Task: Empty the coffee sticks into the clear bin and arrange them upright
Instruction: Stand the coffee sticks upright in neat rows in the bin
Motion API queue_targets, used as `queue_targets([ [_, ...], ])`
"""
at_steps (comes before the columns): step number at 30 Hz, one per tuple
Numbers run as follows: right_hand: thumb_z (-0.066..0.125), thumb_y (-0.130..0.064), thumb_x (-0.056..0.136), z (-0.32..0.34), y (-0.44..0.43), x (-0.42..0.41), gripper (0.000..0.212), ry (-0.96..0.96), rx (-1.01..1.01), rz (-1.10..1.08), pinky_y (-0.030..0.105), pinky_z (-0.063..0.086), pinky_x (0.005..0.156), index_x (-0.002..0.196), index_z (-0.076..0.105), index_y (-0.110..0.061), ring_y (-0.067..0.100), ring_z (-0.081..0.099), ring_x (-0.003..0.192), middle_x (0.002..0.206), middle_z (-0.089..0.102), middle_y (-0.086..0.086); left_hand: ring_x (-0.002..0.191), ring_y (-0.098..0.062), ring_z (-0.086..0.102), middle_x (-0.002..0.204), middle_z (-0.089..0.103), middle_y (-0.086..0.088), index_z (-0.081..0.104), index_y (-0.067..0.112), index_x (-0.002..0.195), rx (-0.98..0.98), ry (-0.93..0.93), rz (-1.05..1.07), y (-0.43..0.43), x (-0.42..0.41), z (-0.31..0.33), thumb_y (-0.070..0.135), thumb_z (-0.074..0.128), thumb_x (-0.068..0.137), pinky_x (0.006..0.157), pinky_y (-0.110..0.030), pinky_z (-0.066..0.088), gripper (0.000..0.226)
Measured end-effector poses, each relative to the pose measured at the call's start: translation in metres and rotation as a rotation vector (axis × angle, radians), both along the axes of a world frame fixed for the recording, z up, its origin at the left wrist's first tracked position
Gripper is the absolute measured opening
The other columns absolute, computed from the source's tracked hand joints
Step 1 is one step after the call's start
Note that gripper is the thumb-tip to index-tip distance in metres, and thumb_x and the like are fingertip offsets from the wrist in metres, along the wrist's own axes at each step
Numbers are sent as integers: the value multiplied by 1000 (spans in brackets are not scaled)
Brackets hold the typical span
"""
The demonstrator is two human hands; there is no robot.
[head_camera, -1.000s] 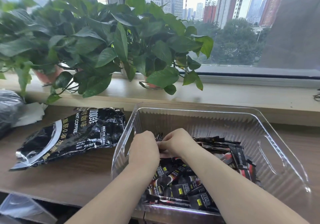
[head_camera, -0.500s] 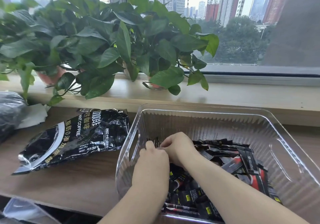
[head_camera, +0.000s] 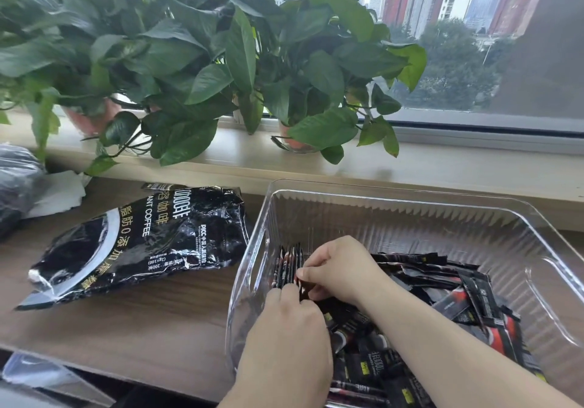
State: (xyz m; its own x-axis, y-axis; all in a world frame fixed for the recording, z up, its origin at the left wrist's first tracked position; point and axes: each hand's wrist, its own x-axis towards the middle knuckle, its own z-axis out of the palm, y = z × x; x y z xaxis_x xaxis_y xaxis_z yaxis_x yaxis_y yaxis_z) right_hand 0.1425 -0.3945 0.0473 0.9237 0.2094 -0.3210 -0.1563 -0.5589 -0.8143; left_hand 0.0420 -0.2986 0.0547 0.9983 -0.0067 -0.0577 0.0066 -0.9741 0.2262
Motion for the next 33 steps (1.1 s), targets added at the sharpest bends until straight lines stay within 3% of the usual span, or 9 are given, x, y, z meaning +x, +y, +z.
queue_targets([
  [4,81,-20,85,1,2,1,13,15,-16,11,38,63,79,76,77,-13,15,74,60,72,77,10,71,-23,56,77,56,-9,67,3,70,67,4,-43,0,0,-5,31,30,67,55,-28,50,47],
  [8,79,-21,87,3,0,0,16,2,-35,27,29,62,72,72,77,-15,8,70,54,69,76,7,114,-32,36,128,46,-17,44,-3,138,223,81,-62,-3,12,-4,28,-12,67,93,-36,37,95],
  [10,78,-21,87,5,-1,-1,16,-9,-46,31,26,60,67,72,78,-14,6,68,51,68,76,7,127,-33,30,147,34,-20,29,-5,148,247,107,-21,-4,15,-3,32,-2,85,100,-37,36,79],
  [12,78,-19,87,6,-1,-2,15,-23,-50,27,20,58,57,74,78,-12,6,68,50,66,75,5,128,-32,31,148,32,-22,25,-8,148,241,83,22,-6,18,-8,34,31,97,99,-37,38,66],
  [15,78,-18,87,6,0,-2,14,-34,-42,9,11,46,46,75,79,-11,2,65,45,55,70,-2,97,-29,52,115,61,-25,59,-13,120,182,131,46,-4,18,-8,34,59,73,69,-38,51,66],
  [21,77,-19,88,6,0,-1,15,-45,-41,7,9,39,40,80,80,-7,-2,57,37,49,64,-6,130,-33,32,158,10,-33,19,-12,148,189,107,81,-9,23,-5,30,42,96,99,-37,42,71],
  [26,77,-17,88,3,-2,-1,17,-65,-51,3,16,53,52,74,78,-8,8,68,48,63,74,6,138,-33,25,161,7,-26,2,-12,150,203,198,37,-6,25,-12,38,43,100,109,-37,36,82],
  [31,77,-21,88,2,-2,0,17,-61,-56,16,21,57,59,74,78,-12,11,72,56,65,75,5,139,-32,27,162,1,-23,7,-6,153,43,182,97,-7,19,-7,33,38,100,111,-36,32,73],
  [33,75,-25,88,3,-3,0,17,-63,-70,14,15,49,50,75,79,-14,2,66,49,63,74,0,128,-28,45,159,25,-19,32,-1,149,-60,-34,85,-6,12,-10,37,34,97,101,-32,44,65],
])
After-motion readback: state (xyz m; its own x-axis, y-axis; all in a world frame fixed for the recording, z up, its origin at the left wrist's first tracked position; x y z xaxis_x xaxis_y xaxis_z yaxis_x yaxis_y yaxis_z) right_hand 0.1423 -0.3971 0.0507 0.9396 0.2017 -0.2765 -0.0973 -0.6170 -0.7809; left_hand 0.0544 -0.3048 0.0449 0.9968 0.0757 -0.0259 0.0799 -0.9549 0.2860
